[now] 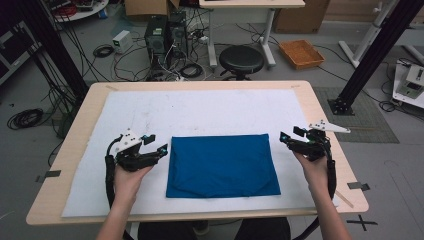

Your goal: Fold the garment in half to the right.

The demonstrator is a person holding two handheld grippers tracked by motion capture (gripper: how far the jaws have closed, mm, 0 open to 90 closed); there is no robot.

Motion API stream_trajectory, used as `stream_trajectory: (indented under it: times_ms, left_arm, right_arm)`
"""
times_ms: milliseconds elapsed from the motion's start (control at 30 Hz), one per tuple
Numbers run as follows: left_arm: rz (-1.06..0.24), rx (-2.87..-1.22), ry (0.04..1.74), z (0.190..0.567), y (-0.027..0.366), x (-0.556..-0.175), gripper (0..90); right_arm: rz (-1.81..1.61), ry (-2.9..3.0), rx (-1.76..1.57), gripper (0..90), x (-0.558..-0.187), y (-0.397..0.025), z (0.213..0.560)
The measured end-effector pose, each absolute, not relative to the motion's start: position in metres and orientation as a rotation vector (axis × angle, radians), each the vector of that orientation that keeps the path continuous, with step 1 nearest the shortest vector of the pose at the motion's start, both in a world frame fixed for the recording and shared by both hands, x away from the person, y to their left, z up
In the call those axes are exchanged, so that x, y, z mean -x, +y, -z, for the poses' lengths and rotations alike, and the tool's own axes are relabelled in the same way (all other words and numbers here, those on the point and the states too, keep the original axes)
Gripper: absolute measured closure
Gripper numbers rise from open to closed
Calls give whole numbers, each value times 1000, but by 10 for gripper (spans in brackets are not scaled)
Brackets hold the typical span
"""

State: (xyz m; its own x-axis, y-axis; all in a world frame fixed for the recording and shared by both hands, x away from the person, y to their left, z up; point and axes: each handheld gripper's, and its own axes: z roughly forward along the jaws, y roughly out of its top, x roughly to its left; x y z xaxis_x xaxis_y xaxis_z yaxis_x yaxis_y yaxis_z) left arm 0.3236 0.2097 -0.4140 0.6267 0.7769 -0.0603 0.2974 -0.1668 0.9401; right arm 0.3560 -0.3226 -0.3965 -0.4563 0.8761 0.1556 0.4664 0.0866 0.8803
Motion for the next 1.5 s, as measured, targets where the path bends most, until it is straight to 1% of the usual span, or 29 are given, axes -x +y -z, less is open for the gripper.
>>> stream_trajectory:
  times_ms: [100,300,500,600,700,733,800,833,900,1000,1133,1367,1400,1467,1500]
  left_arm:
    - [-513,-1738,856,409,204,-317,381]
    - [-362,-1778,900,408,199,-305,381]
    - [-320,-1812,933,422,201,-289,382]
    - [-248,-1824,980,430,200,-284,378]
    - [-267,-1828,1031,436,197,-276,380]
    - [-258,-1821,1075,438,196,-273,383]
    - [-190,-1785,1206,442,197,-273,402]
    - [-176,-1763,1227,444,197,-272,407]
    - [-186,-1763,1235,447,197,-271,464]
    - [-163,-1752,1268,450,193,-270,463]
    - [-177,-1766,1308,451,186,-269,463]
    - [-145,-1759,1303,452,177,-264,471]
    - [-138,-1754,1305,452,176,-264,496]
    - [-129,-1750,1305,453,174,-264,514]
    - [-116,-1748,1301,453,174,-263,550]
  right_arm:
    - [-1336,1949,-1323,346,-355,-324,396]
    - [-1340,1945,-1321,346,-353,-326,395]
    - [-1334,1950,-1321,347,-353,-324,395]
    - [-1332,1952,-1315,347,-353,-323,395]
    - [-1333,1951,-1313,347,-353,-323,395]
    - [-1332,1950,-1315,347,-352,-323,395]
    - [-1333,1950,-1314,347,-352,-323,395]
    - [-1333,1951,-1309,347,-352,-323,395]
    - [-1333,1951,-1310,347,-352,-322,395]
    - [-1333,1953,-1303,347,-352,-321,395]
    - [-1333,1952,-1308,347,-351,-321,395]
    - [-1336,1957,-1299,347,-351,-318,394]
    - [-1337,1960,-1296,347,-351,-317,394]
    - [-1339,1967,-1287,347,-350,-313,393]
    - [-1338,1972,-1280,347,-350,-311,393]
